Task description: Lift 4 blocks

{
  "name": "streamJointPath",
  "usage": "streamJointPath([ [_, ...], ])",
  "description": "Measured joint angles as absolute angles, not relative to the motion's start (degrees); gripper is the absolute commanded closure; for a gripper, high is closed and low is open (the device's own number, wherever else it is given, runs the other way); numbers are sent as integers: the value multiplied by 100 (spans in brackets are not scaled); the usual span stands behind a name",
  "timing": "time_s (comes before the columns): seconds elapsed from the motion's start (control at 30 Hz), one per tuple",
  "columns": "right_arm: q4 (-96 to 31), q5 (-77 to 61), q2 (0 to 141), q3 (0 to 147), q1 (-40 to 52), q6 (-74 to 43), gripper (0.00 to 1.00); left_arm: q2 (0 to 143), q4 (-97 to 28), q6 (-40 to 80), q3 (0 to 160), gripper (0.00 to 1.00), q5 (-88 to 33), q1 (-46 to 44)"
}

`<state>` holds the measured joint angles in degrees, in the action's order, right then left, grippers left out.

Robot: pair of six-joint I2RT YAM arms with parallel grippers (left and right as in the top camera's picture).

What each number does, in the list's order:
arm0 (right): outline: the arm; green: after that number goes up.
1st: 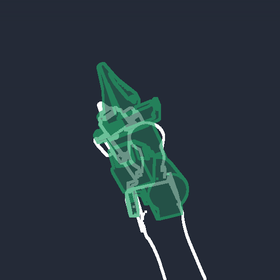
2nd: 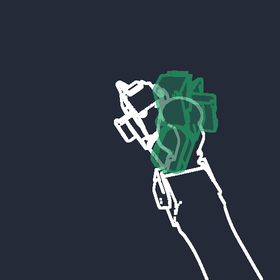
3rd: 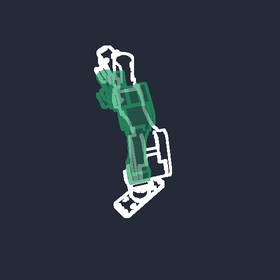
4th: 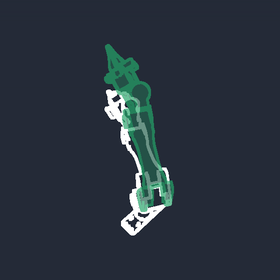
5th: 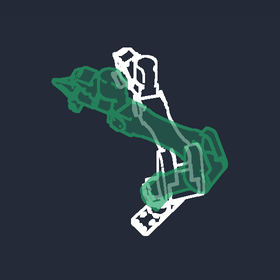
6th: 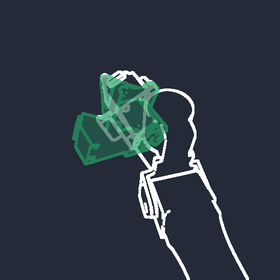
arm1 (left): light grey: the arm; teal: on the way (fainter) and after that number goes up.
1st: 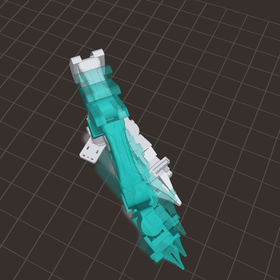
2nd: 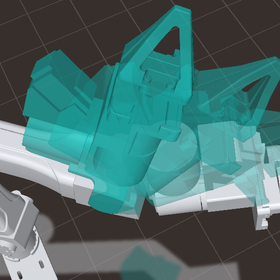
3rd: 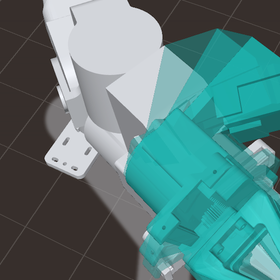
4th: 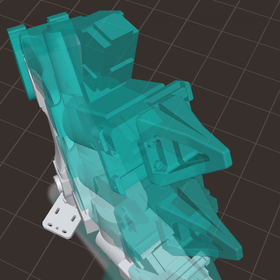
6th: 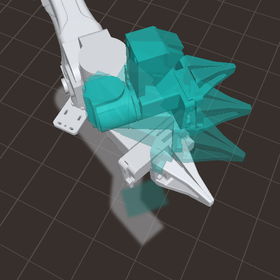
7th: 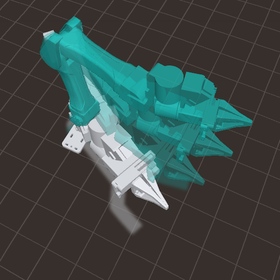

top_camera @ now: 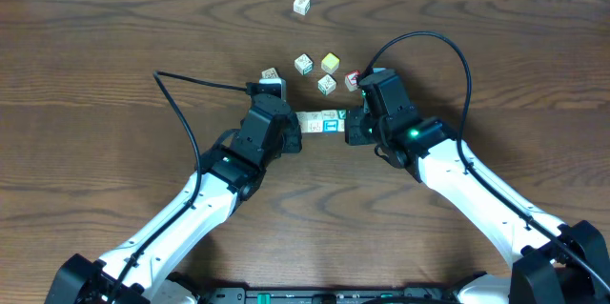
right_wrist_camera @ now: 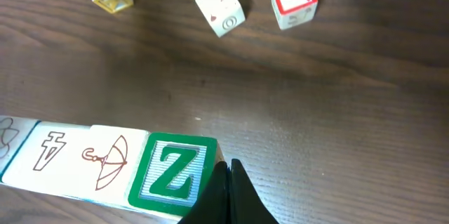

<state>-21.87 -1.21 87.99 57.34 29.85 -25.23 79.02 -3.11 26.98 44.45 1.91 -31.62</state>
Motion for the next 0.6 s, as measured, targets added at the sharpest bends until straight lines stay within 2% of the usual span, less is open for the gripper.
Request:
streamJointPath([
  [0.6,-2112,-40,8724,5734,2985,-2523,99,7902,-307,2698,4445,93,191,-3162],
])
